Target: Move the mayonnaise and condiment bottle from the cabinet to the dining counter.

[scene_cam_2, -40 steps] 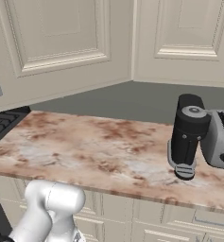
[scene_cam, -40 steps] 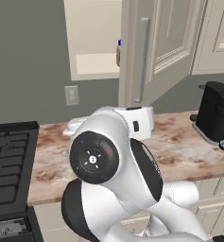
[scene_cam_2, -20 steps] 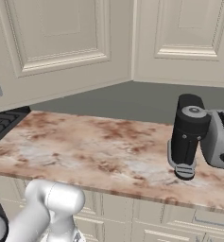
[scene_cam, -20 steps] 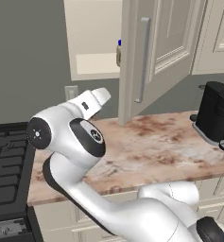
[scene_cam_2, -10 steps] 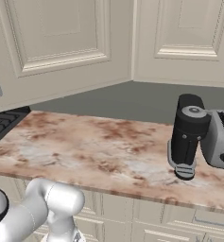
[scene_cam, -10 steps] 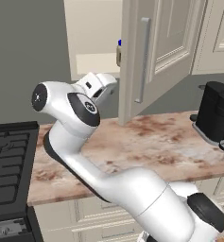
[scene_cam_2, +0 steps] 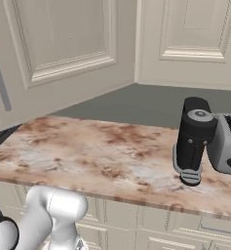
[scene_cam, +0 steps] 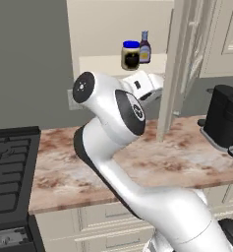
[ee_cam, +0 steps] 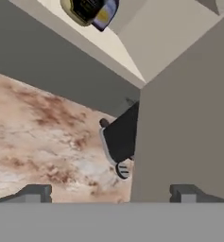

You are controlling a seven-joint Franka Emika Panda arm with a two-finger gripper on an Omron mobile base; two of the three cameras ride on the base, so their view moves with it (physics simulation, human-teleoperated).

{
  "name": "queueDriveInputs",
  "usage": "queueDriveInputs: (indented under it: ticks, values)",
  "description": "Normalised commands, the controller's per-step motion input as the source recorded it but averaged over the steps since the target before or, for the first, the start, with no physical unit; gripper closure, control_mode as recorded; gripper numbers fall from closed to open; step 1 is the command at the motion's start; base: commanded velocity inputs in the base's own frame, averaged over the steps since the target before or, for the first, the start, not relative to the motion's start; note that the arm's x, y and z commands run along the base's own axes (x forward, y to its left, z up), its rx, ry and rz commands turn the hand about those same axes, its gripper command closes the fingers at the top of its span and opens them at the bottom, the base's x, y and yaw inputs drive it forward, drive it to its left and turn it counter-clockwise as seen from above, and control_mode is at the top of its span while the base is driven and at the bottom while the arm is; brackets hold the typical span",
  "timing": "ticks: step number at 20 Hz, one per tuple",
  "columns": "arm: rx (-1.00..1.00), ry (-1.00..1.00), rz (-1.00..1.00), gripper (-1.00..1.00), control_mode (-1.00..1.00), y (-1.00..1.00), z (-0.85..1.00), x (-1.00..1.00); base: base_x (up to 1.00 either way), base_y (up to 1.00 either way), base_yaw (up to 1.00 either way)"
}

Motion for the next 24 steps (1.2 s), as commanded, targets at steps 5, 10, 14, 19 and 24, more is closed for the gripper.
queueDriveInputs:
  ticks: [5,10,14,19,24]
  values:
    - [0.32,-0.11,-0.06,-1.0,-1.0,-1.0,0.2,-0.34,0.0,0.0,0.0]
    - [0.4,-0.02,-0.05,-1.0,-1.0,-1.0,0.27,-0.06,0.0,0.0,0.0]
    - [0.42,-0.01,-0.02,-1.0,-1.0,-1.0,0.28,-0.03,0.0,0.0,0.0]
    - [0.41,-0.01,-0.02,-1.0,-1.0,-1.0,0.13,0.0,0.0,0.0,0.0]
    - [0.3,-0.05,-0.01,-1.0,-1.0,-0.69,0.0,0.01,0.0,0.0,0.0]
